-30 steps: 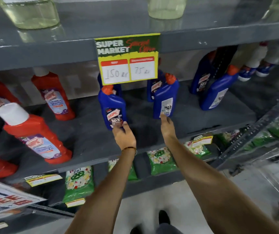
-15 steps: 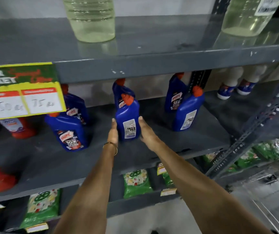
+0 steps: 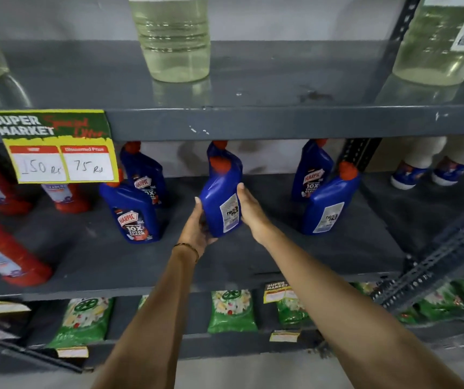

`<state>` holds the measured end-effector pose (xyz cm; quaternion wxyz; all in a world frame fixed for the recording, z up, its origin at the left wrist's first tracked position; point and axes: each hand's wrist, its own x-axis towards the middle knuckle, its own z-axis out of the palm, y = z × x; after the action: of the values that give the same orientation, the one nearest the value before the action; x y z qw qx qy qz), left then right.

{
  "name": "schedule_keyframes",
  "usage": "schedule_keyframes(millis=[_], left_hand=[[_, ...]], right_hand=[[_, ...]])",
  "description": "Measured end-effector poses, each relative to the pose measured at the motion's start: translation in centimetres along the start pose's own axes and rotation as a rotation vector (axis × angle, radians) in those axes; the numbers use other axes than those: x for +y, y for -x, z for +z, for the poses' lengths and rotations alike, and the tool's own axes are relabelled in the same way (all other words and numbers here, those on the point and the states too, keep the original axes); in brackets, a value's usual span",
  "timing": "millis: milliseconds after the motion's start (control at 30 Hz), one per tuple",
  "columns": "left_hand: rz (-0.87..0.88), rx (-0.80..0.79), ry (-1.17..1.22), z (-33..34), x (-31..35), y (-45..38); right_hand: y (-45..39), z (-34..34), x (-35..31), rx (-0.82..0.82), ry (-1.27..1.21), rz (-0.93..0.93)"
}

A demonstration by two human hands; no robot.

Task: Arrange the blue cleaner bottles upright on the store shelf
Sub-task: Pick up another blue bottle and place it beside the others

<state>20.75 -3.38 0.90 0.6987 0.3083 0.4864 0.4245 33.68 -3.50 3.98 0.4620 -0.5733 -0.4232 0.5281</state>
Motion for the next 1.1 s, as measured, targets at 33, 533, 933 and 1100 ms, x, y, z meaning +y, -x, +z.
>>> schedule_keyframes(millis=[33, 533, 933, 1100], left_hand=[[-0.014, -0.029, 0.012, 0.0, 0.2, 0.3], [-0.043, -0.081, -0.011, 0.7, -0.7, 0.6], [0.145, 0.013, -0.294, -0.8, -0.1, -1.2], [0.245, -0.015, -0.499, -0.6, 0.2, -1.6]], right_hand=[[-0.1, -0.1, -0.5, -0.001, 0.010, -0.015], [0.8, -1.5, -0.9, -0.096, -0.011, -0.153], [-0.3, -2.6, -2.5, -0.157, 0.162, -0.213], [-0.8, -3.0, -1.6, -0.215, 0.173, -0.165]])
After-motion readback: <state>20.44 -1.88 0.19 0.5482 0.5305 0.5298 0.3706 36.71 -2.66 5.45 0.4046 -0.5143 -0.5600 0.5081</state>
